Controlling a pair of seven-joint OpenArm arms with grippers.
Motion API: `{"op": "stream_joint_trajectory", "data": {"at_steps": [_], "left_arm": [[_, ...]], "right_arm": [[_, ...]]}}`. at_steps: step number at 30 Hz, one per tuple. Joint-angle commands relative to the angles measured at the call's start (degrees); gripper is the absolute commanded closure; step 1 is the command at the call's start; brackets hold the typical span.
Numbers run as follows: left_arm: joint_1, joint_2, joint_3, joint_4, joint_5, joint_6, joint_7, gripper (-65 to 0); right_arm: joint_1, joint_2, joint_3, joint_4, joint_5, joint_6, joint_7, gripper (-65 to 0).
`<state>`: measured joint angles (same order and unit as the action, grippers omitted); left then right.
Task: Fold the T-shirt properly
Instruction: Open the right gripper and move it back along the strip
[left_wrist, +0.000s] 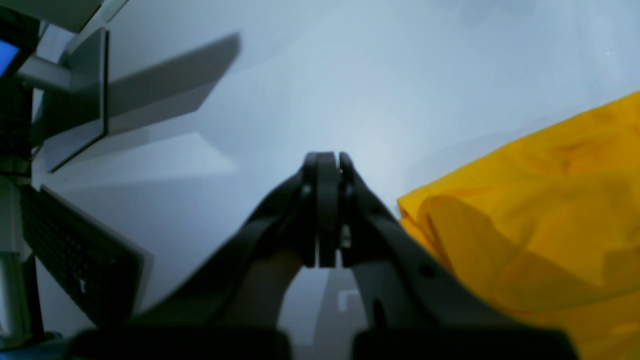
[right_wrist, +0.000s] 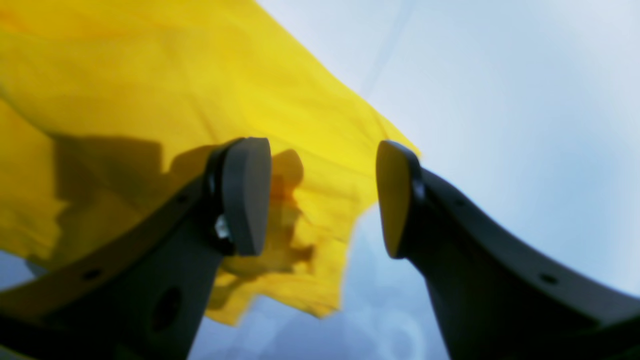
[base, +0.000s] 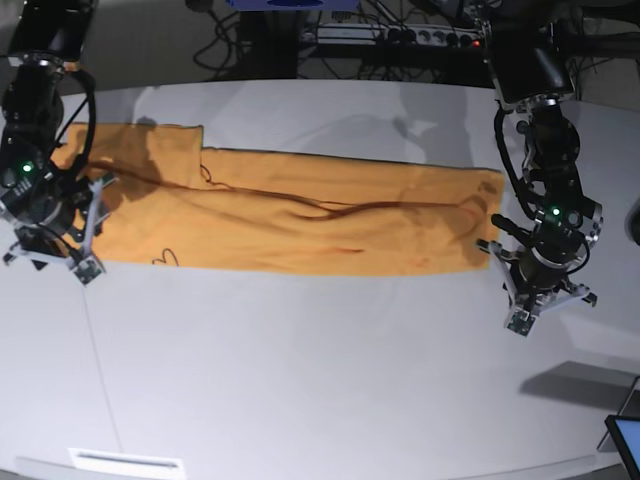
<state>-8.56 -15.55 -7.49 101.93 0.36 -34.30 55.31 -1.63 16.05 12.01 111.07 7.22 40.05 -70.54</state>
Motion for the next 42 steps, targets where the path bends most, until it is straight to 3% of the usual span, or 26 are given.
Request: {"op": "stream_joint_trajectory", "data": {"at_steps": [1, 8, 18, 36, 42], "left_arm": [[-1.2, -1.0, -0.2, 0.8, 0.2, 0.6, -1.0, 0.0], [-0.8, -1.0, -0.2, 0.6, 0.5, 0.6, -1.0, 0.0], [-0.5, -1.0, -0.2, 0.4, 0.6, 0.6, -1.0, 0.0], [0.1, -1.0, -0.1, 0.4, 0.6, 0.6, -1.0, 0.0], [0.4, -1.0, -0.1, 0.4, 0.7, 0.6, -1.0, 0.0]], "right_arm": [[0.5, 0.4, 0.2, 0.9, -0.2, -0.1, 0.4, -32.4], [0.2, -1.0, -0.4, 0.7, -0.1, -0.1, 0.3, -32.4], [1.1, -1.1, -6.4, -1.9, -0.2, -0.1, 0.7, -32.4], [6.2, -1.1, -6.6, -11.1, 0.0, -0.1, 1.0, -32.6], [7.7, -1.1, -11.1, -11.4, -0.1, -0.1, 0.9, -32.6]]}}
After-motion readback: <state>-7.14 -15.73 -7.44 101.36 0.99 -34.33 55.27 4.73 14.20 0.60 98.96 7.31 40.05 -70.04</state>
